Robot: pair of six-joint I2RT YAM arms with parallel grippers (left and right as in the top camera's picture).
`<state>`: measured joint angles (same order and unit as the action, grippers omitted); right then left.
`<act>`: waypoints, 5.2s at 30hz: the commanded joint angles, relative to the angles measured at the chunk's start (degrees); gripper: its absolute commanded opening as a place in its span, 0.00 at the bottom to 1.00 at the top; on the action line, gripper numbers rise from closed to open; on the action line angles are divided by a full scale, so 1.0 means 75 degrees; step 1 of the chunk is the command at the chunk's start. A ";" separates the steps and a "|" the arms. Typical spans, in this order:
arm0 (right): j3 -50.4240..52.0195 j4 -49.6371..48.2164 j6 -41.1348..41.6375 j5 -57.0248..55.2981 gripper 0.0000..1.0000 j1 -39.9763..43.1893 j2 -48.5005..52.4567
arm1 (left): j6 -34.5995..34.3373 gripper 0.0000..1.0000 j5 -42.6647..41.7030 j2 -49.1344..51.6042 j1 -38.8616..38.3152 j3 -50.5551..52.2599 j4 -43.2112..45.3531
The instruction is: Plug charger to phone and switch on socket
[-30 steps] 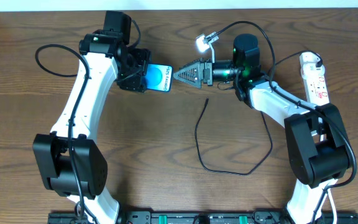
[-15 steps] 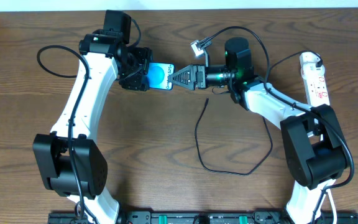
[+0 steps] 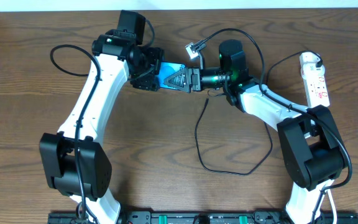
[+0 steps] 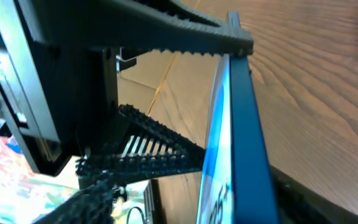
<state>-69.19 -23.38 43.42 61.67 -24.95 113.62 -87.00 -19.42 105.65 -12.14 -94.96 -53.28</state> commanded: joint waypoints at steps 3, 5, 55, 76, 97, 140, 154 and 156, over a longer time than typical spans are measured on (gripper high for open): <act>-0.0102 0.0009 -0.0017 -0.0216 0.59 -0.0032 0.0038 | -0.0082 0.08 -0.0067 -0.0236 -0.0061 -0.0114 0.0032; -0.0102 0.0009 -0.0017 -0.0289 0.58 -0.0038 0.0038 | -0.0172 0.07 -0.0067 -0.0236 -0.0125 -0.0114 0.0029; -0.0102 0.0178 0.7455 -0.0848 0.01 0.2387 0.0038 | 0.1399 0.91 -0.1486 -0.0236 -0.0408 -0.0114 0.3013; -0.0105 -0.3943 0.9885 -0.0624 0.02 0.1241 0.0038 | 0.1373 0.91 -0.0239 -0.0236 -0.0408 -0.0114 0.3488; -0.0105 -0.4412 0.9882 -0.0624 0.01 0.1227 0.0038 | 0.2256 0.91 -0.1402 -0.0227 -0.0274 -0.0114 0.3899; -0.0361 -0.4686 0.9885 -0.2226 0.01 0.0662 0.0035 | 0.2978 0.91 -0.2465 -0.0195 0.0446 -0.0111 0.4039; -0.0361 -0.4686 0.9882 -0.2046 0.01 0.0519 0.0035 | 0.3002 0.61 -0.2264 -0.0195 0.0443 -0.0111 0.4060; -0.0361 -0.4683 0.9885 -0.1950 0.01 0.0475 0.0035 | 0.3005 0.53 -0.2264 -0.0195 0.0443 -0.0111 0.4071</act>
<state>-70.04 -57.71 117.03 46.70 -20.32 114.17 -65.28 -37.04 104.88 -8.80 -95.39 -22.90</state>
